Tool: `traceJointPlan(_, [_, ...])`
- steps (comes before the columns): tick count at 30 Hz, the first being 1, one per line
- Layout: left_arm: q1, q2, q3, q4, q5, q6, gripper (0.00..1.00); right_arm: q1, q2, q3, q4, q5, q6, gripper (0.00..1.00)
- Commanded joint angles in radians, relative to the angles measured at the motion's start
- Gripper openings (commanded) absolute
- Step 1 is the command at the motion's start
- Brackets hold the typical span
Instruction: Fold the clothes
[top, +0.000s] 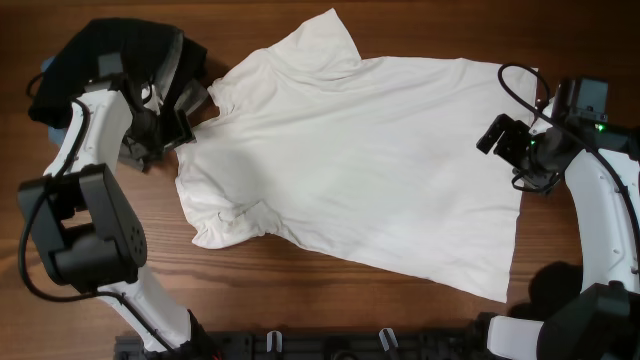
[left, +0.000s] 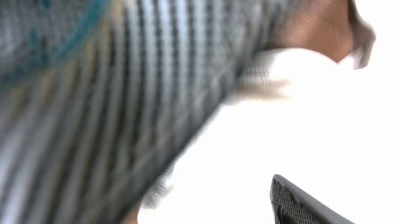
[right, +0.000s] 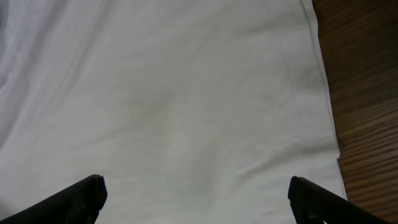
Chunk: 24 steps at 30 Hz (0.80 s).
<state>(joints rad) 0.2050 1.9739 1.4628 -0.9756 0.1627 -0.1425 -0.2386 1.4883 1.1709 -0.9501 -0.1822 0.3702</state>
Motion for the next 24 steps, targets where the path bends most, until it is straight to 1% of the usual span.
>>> traceJointPlan(1, [-0.020, -0.100, 0.047, -0.143, 0.074, 0.035, 0.71, -0.004, 0.002, -0.003, -0.020, -0.005, 0.034, 0.99])
traceJointPlan(3, [-0.061, -0.108, 0.043, -0.240, 0.092, 0.035, 0.65, -0.004, 0.002, -0.003, -0.031, -0.005, 0.034, 0.99])
traceJointPlan(4, [-0.089, -0.107, 0.026, -0.262, 0.092, 0.035, 0.63, -0.004, 0.002, -0.003, -0.031, -0.005, 0.033, 0.99])
traceJointPlan(6, [-0.163, -0.106, -0.055, -0.251, 0.091, 0.034, 0.59, -0.004, 0.002, -0.003, -0.030, -0.005, 0.034, 0.99])
traceJointPlan(7, [-0.188, -0.106, -0.088, -0.237, 0.091, 0.034, 0.49, -0.004, 0.002, -0.003, -0.030, -0.005, 0.033, 0.98])
traceJointPlan(8, [-0.217, -0.106, -0.129, -0.217, 0.091, 0.034, 0.42, -0.004, 0.002, -0.003, -0.031, -0.001, 0.033, 0.98])
traceJointPlan(9, [-0.251, -0.106, -0.175, -0.195, 0.089, 0.034, 0.41, -0.004, 0.002, -0.003, -0.031, 0.005, 0.031, 0.98])
traceJointPlan(11, [-0.301, -0.106, -0.240, -0.172, 0.050, 0.029, 0.47, -0.004, 0.002, -0.003, -0.029, 0.007, 0.029, 0.99])
traceJointPlan(14, [-0.315, -0.106, -0.271, -0.146, -0.069, -0.030, 0.49, -0.004, 0.002, -0.003, -0.026, 0.010, 0.025, 0.99])
traceJointPlan(18, [-0.321, -0.106, -0.283, -0.146, -0.068, -0.030, 0.47, -0.004, 0.002, -0.003, -0.026, 0.010, 0.024, 0.99])
traceJointPlan(19, [-0.321, -0.106, -0.289, -0.145, -0.067, -0.030, 0.41, -0.004, 0.002, -0.003, -0.026, 0.010, 0.024, 0.99])
traceJointPlan(23, [-0.321, -0.106, -0.294, -0.142, -0.067, -0.030, 0.04, -0.004, 0.002, -0.003, -0.023, 0.010, 0.024, 0.99])
traceJointPlan(24, [-0.321, -0.107, -0.294, -0.143, -0.066, -0.030, 0.04, -0.004, 0.002, -0.003, -0.023, 0.010, 0.024, 0.99])
